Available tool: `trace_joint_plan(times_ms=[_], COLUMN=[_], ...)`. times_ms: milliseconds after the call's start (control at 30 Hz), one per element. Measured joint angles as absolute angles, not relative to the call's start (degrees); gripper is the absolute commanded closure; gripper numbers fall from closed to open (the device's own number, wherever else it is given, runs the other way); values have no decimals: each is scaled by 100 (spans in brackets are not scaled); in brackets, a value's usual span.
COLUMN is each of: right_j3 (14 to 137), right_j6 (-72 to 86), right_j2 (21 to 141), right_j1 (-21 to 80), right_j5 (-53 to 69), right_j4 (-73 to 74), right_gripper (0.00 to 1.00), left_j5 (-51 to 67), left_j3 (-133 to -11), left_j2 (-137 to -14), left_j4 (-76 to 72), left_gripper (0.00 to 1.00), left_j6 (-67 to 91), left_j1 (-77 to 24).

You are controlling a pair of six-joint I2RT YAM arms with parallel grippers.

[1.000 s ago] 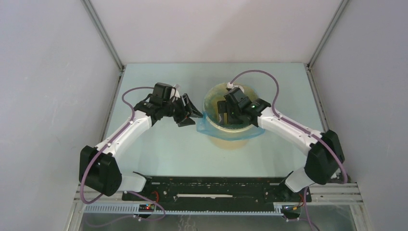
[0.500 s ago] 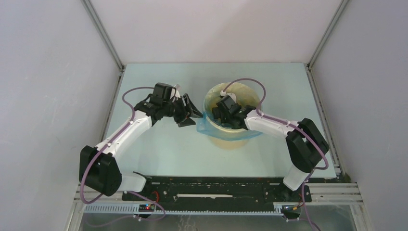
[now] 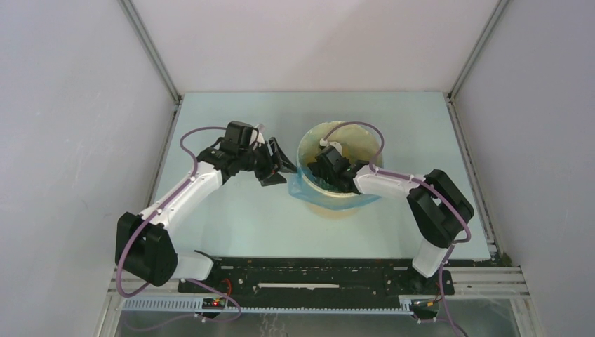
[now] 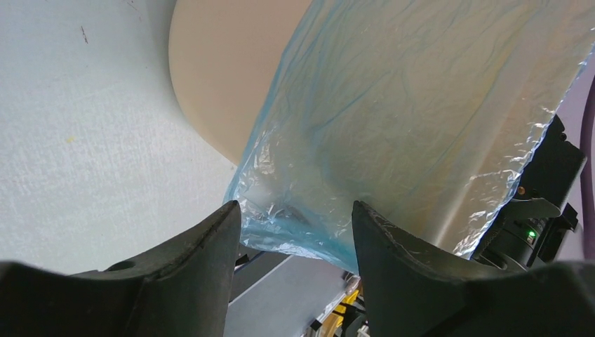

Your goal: Put the trash bags into the trash bin

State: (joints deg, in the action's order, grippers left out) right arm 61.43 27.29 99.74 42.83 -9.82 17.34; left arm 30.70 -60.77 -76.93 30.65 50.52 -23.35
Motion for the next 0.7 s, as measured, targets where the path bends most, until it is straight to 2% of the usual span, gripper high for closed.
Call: trace_joint_plan(times_ms=[200, 700], right_j3=[6169, 7299], right_j6=[2727, 2891], right_j2=[9929, 8956], right_j1=[4283, 4283], right_j5=[-978, -978], right_j4=[1855, 3087], right_gripper=[2, 3], left_j5=[3065, 3011], left_j3=[-6075, -6075], left_j2=[-7693, -7693], left_j4=[3061, 3057], left_gripper=[35, 35], left_j6=[5054, 5061], left_j1=[-2366, -2390])
